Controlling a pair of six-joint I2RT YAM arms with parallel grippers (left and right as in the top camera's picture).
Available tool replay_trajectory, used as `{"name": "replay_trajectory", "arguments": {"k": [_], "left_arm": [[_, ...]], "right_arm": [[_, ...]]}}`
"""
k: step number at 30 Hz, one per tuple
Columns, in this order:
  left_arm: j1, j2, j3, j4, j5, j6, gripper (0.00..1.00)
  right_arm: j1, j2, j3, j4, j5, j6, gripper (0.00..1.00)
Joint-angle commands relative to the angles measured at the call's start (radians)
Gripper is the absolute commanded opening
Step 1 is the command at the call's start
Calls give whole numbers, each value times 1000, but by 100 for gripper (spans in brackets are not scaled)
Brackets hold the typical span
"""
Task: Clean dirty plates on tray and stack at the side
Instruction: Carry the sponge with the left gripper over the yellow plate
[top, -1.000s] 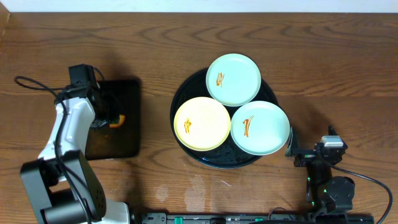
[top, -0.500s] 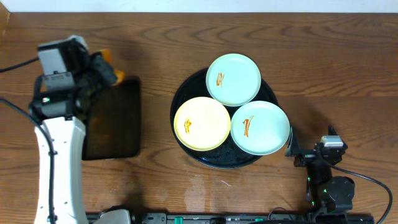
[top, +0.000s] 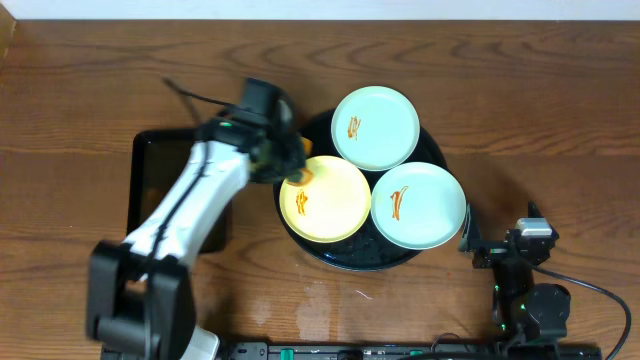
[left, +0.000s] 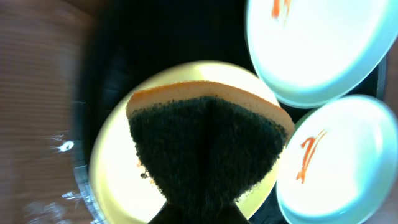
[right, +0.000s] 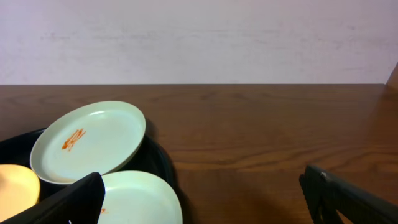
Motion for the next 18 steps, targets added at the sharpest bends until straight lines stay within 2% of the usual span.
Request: {"name": "replay_trajectory", "arguments": {"k": [1, 6, 12, 18], "left_arm": [[-69, 55, -5, 9, 13, 2, 8], [-156, 108, -5, 63, -22, 6, 8], [-219, 134, -5, 80, -204, -5, 8], [-251, 165, -5, 81, -206, -123, 8]], "right_arm": [[-5, -1, -1, -4, -4, -10, 99], [-5, -1, -1, -4, -4, -10, 99], [-5, -1, -1, -3, -3, -11, 99], [-5, -1, -1, -3, -4, -10, 99]]}}
